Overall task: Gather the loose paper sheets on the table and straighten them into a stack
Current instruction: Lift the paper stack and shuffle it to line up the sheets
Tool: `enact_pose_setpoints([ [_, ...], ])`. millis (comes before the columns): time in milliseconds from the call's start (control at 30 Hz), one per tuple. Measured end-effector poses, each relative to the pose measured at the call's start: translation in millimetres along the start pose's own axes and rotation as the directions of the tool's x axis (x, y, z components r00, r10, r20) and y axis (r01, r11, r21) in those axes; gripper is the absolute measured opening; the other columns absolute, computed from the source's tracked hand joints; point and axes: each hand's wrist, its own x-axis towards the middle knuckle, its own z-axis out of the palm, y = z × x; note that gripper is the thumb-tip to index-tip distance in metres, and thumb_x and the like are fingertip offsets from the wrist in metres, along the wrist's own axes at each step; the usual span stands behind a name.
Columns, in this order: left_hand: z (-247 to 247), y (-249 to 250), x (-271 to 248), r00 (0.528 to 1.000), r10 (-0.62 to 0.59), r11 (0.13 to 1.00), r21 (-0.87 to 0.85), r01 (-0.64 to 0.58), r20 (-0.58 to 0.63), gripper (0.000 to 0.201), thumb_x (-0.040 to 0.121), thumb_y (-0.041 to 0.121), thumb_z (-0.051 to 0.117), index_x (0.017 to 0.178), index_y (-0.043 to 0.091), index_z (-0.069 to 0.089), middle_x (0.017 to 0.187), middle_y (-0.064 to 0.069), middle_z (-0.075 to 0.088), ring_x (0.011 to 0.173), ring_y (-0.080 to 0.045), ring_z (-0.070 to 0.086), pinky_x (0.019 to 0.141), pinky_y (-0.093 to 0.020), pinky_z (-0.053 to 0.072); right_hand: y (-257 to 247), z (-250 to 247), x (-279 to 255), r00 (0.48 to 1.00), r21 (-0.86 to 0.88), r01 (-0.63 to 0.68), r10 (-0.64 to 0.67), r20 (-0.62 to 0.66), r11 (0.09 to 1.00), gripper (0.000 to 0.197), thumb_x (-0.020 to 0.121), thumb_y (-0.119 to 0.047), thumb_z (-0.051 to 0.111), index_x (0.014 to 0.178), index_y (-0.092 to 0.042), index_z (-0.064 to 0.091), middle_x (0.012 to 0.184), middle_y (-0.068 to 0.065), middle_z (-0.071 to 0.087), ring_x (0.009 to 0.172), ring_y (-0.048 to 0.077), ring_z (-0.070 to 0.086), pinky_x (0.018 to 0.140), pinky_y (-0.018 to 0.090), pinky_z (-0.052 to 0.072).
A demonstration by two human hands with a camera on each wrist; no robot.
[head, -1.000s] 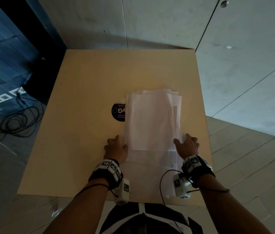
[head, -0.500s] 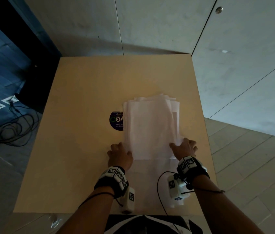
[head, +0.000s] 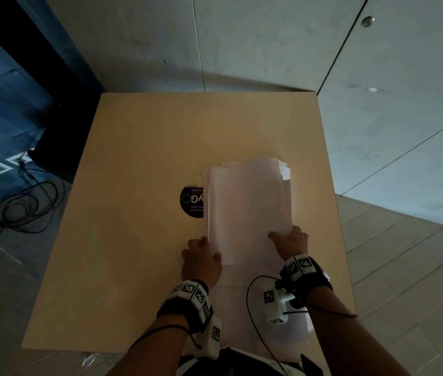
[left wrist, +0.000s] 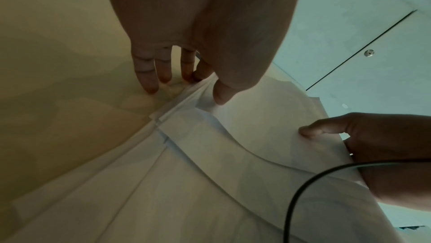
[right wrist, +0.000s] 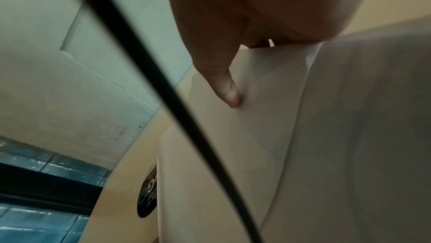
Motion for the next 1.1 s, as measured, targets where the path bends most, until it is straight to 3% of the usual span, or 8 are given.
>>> enact_pose_setpoints([
  [133, -0.6, -0.7, -0.6, 1.000, 0.004, 1.000, -0.023, -0.005, -0.001, 0.051, 0.094, 0.038, 0.044, 0.138, 0.016, 0.031, 0.138, -0.010, 0.027, 0.118, -0.036, 0.032, 0.094, -0.044, 0.040, -1.2, 3.2, 6.1, 0.997, 0.080, -0.015, 0.008, 0.081, 0.997, 0.056, 0.076, -0.030, 0.073, 0.123, -0.004, 0.057, 0.118, 0.016, 0.064, 0.106, 0.035, 0.061, 0.084, 0.032, 0.049],
  [333, -0.6, -2.3, -2.1, 1.000, 0.012, 0.999, -0.041, -0.012, 0.010, 0.057, 0.094, 0.038, 0.043, 0.144, 0.016, 0.026, 0.142, -0.009, 0.023, 0.121, -0.034, 0.030, 0.097, -0.042, 0.039, 11.2, -8.4, 23.3, 0.961, 0.319, -0.122, 0.031, 0.274, 0.940, 0.062, 0.056, -0.013, 0.075, 0.114, -0.005, 0.056, 0.110, 0.023, 0.064, 0.095, 0.041, 0.064, 0.080, 0.053, 0.057],
  [567, -1.8, -3.8, -0.5, 1.000, -0.002, 0.995, -0.105, 0.003, 0.009, 0.053, 0.092, 0.037, 0.046, 0.140, 0.020, 0.031, 0.142, -0.010, 0.025, 0.123, -0.038, 0.030, 0.098, -0.043, 0.037, 20.5, -32.1, 16.1, 0.922, 0.400, -0.107, -0.061, 0.383, 0.910, 0.052, 0.048, -0.002, 0.085, 0.098, -0.008, 0.071, 0.096, 0.014, 0.075, 0.092, 0.038, 0.069, 0.090, 0.055, 0.053],
  [667, -5.9, -11.5, 9.8, 0.999, -0.046, 0.962, -0.270, 0.048, 0.015, 0.069, 0.083, 0.048, 0.057, 0.142, 0.021, 0.034, 0.146, -0.012, 0.029, 0.129, -0.038, 0.032, 0.106, -0.044, 0.033, 17.2, -42.7, 4.3, 0.897, 0.420, -0.026, -0.164, 0.409, 0.907, 0.049, 0.052, -0.001, 0.085, 0.098, -0.011, 0.072, 0.098, 0.012, 0.075, 0.097, 0.036, 0.068, 0.095, 0.054, 0.050],
  [767, -17.7, -14.9, 15.0, 0.997, -0.068, 0.818, -0.570, 0.079, 0.041, 0.107, 0.064, 0.057, 0.074, 0.150, 0.023, 0.020, 0.152, -0.009, 0.026, 0.136, -0.033, 0.032, 0.109, -0.051, 0.033, 13.2, -56.0, -6.5, 0.853, 0.441, 0.067, -0.281, 0.440, 0.895, 0.040, 0.059, 0.001, 0.082, 0.096, -0.012, 0.074, 0.098, 0.010, 0.075, 0.099, 0.030, 0.066, 0.101, 0.053, 0.045],
  [933, -36.0, -17.2, 17.4, 0.978, 0.120, 0.481, -0.872, 0.094, 0.172, 0.123, 0.062, 0.027, 0.088, 0.150, 0.034, 0.003, 0.145, -0.002, 0.045, 0.124, -0.024, 0.050, 0.103, -0.048, 0.041, -1.5, -79.8, -22.7, 0.743, 0.483, 0.219, -0.465, 0.481, 0.848, 0.041, 0.061, -0.002, 0.079, 0.101, -0.011, 0.072, 0.106, 0.014, 0.072, 0.102, 0.029, 0.066, 0.097, 0.045, 0.047],
  [1000, -43.6, -16.5, 13.1, 0.960, 0.195, 0.418, -0.903, 0.102, 0.199, 0.119, 0.057, 0.027, 0.091, 0.147, 0.039, 0.015, 0.136, -0.004, 0.056, 0.118, -0.024, 0.057, 0.100, -0.053, 0.045, -7.5, -88.4, -25.9, 0.720, 0.507, 0.250, -0.508, 0.473, 0.825, 0.045, 0.062, -0.001, 0.078, 0.106, -0.004, 0.069, 0.111, 0.019, 0.070, 0.106, 0.033, 0.066, 0.097, 0.046, 0.048],
  [1100, -58.2, -8.9, 6.4, 0.953, 0.270, 0.369, -0.929, 0.029, 0.137, 0.079, 0.061, 0.021, 0.088, 0.129, 0.033, 0.050, 0.123, -0.006, 0.065, 0.110, -0.029, 0.063, 0.091, -0.052, 0.051, -15.0, -99.9, -29.0, 0.716, 0.543, 0.288, -0.554, 0.425, 0.789, 0.048, 0.061, -0.002, 0.080, 0.106, 0.002, 0.067, 0.111, 0.026, 0.068, 0.106, 0.040, 0.064, 0.099, 0.052, 0.048],
])
